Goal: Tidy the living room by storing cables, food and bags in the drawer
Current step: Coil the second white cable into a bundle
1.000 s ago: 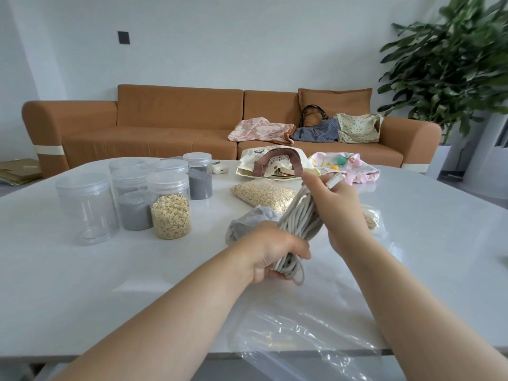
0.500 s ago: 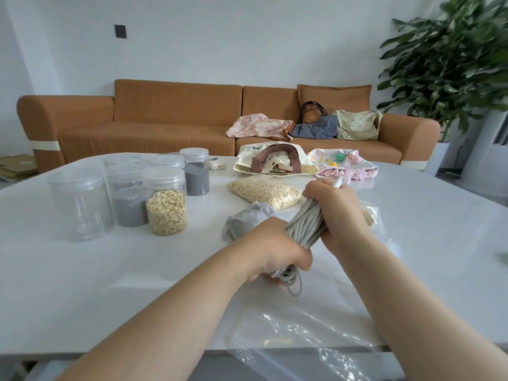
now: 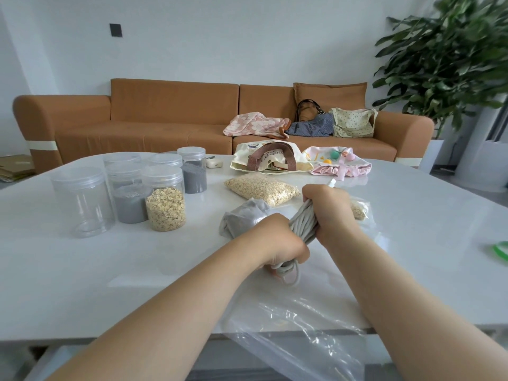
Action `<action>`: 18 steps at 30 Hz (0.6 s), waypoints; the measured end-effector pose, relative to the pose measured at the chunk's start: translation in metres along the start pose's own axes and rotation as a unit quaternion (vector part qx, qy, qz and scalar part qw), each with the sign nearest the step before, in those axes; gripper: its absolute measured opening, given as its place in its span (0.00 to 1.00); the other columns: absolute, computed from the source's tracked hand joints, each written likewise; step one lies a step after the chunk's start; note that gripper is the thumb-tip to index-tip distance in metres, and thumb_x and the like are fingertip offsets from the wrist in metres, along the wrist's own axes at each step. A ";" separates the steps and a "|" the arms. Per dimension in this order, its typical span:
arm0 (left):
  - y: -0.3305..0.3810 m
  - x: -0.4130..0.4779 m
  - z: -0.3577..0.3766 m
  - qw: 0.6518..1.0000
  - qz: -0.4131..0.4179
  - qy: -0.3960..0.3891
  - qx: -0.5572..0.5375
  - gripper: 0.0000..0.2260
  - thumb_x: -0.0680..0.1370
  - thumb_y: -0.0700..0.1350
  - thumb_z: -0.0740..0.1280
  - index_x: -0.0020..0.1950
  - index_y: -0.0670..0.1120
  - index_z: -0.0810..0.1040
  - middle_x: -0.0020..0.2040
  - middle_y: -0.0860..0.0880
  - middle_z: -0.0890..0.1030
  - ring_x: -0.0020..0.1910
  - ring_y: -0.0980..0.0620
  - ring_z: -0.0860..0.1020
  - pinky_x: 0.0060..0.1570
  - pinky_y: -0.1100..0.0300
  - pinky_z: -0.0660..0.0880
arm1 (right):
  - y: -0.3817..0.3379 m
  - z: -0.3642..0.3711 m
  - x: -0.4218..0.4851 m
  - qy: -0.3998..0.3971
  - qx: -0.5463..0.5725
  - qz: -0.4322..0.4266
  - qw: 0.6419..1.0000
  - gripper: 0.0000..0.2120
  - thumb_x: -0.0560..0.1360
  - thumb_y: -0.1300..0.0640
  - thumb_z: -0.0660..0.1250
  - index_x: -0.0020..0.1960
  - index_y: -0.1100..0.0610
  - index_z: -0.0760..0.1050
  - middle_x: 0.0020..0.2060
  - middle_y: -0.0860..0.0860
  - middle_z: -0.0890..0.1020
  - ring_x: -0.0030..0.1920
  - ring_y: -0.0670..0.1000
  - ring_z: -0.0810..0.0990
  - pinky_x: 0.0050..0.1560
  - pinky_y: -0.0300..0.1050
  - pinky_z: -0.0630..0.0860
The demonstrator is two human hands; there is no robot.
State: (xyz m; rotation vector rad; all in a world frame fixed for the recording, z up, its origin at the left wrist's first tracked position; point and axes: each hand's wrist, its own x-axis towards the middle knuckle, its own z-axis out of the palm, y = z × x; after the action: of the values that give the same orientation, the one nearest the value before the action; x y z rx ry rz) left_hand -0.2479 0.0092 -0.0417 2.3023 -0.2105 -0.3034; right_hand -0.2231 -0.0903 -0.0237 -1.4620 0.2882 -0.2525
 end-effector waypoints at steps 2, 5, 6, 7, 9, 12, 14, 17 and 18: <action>0.003 -0.002 -0.001 1.000 -0.014 -0.005 -0.002 0.09 0.69 0.36 0.67 0.35 0.44 0.66 0.29 0.45 0.69 0.27 0.48 0.67 0.29 0.63 0.65 | 0.001 0.000 0.002 0.000 0.002 0.014 1.000 0.10 0.68 0.68 0.60 0.34 0.57 0.61 0.29 0.53 0.61 0.28 0.50 0.61 0.29 0.40 0.58; 0.006 -0.001 -0.001 0.999 -0.033 -0.008 -0.023 0.08 0.69 0.36 0.67 0.36 0.42 0.68 0.30 0.43 0.72 0.26 0.47 0.71 0.30 0.61 0.70 | 0.004 0.000 0.004 -0.008 -0.009 0.030 0.999 0.06 0.68 0.65 0.61 0.36 0.59 0.64 0.30 0.54 0.64 0.29 0.51 0.65 0.30 0.41 0.60; 0.007 -0.002 -0.001 0.999 -0.037 -0.005 -0.021 0.07 0.69 0.36 0.67 0.37 0.41 0.69 0.31 0.42 0.74 0.27 0.46 0.73 0.31 0.58 0.73 | 0.005 -0.003 0.003 -0.008 -0.014 0.032 0.999 0.06 0.68 0.64 0.61 0.36 0.58 0.65 0.30 0.54 0.65 0.29 0.51 0.66 0.30 0.41 0.61; 0.007 -0.001 -0.001 0.999 -0.039 -0.001 -0.023 0.06 0.69 0.36 0.68 0.38 0.41 0.71 0.32 0.40 0.75 0.29 0.45 0.74 0.33 0.55 0.75 | 0.005 -0.002 0.005 -0.010 -0.019 0.032 0.999 0.06 0.69 0.63 0.62 0.36 0.59 0.65 0.31 0.54 0.67 0.30 0.51 0.67 0.30 0.42 0.62; 0.011 -0.003 -0.001 0.999 -0.039 0.006 -0.035 0.05 0.69 0.35 0.67 0.39 0.40 0.71 0.33 0.39 0.76 0.29 0.44 0.75 0.34 0.53 0.76 | 0.004 -0.007 0.005 -0.016 -0.037 0.026 0.999 0.05 0.70 0.61 0.62 0.37 0.59 0.67 0.32 0.54 0.70 0.32 0.52 0.71 0.33 0.43 0.66; 0.019 -0.005 0.001 0.998 -0.038 0.031 -0.039 0.06 0.70 0.34 0.67 0.39 0.40 0.70 0.33 0.41 0.74 0.28 0.45 0.74 0.28 0.57 0.75 | -0.003 -0.016 0.007 -0.010 -0.075 -0.003 0.997 0.09 0.72 0.56 0.64 0.37 0.59 0.69 0.36 0.56 0.76 0.39 0.56 0.78 0.41 0.48 0.76; 0.025 -0.006 0.004 0.997 -0.040 0.049 -0.040 0.07 0.70 0.33 0.67 0.39 0.40 0.70 0.34 0.42 0.73 0.28 0.46 0.73 0.26 0.58 0.73 | -0.009 -0.024 0.007 0.000 -0.099 -0.023 0.995 0.13 0.73 0.52 0.65 0.36 0.58 0.68 0.37 0.55 0.77 0.44 0.57 0.81 0.49 0.53 0.80; 0.037 -0.006 0.013 0.995 -0.035 0.080 -0.037 0.06 0.67 0.33 0.67 0.40 0.40 0.71 0.33 0.43 0.73 0.29 0.46 0.73 0.29 0.57 0.73 | -0.016 -0.044 0.007 0.008 -0.119 -0.035 0.992 0.15 0.75 0.47 0.63 0.43 0.60 0.72 0.37 0.53 0.77 0.45 0.55 0.80 0.46 0.53 0.81; 0.042 -0.006 0.016 0.995 -0.032 0.088 -0.036 0.06 0.66 0.33 0.66 0.39 0.40 0.72 0.32 0.43 0.72 0.29 0.46 0.72 0.31 0.56 0.74 | -0.017 -0.051 0.007 0.014 -0.131 -0.040 0.990 0.17 0.75 0.46 0.62 0.50 0.61 0.74 0.37 0.53 0.77 0.43 0.54 0.79 0.43 0.52 0.81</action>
State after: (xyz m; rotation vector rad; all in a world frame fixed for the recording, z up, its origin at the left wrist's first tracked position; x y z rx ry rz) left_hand -0.2605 -0.0286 -0.0208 2.2532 -0.0377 -0.1371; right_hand -0.2334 -0.1421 -0.0116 -1.7334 0.2928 -0.3093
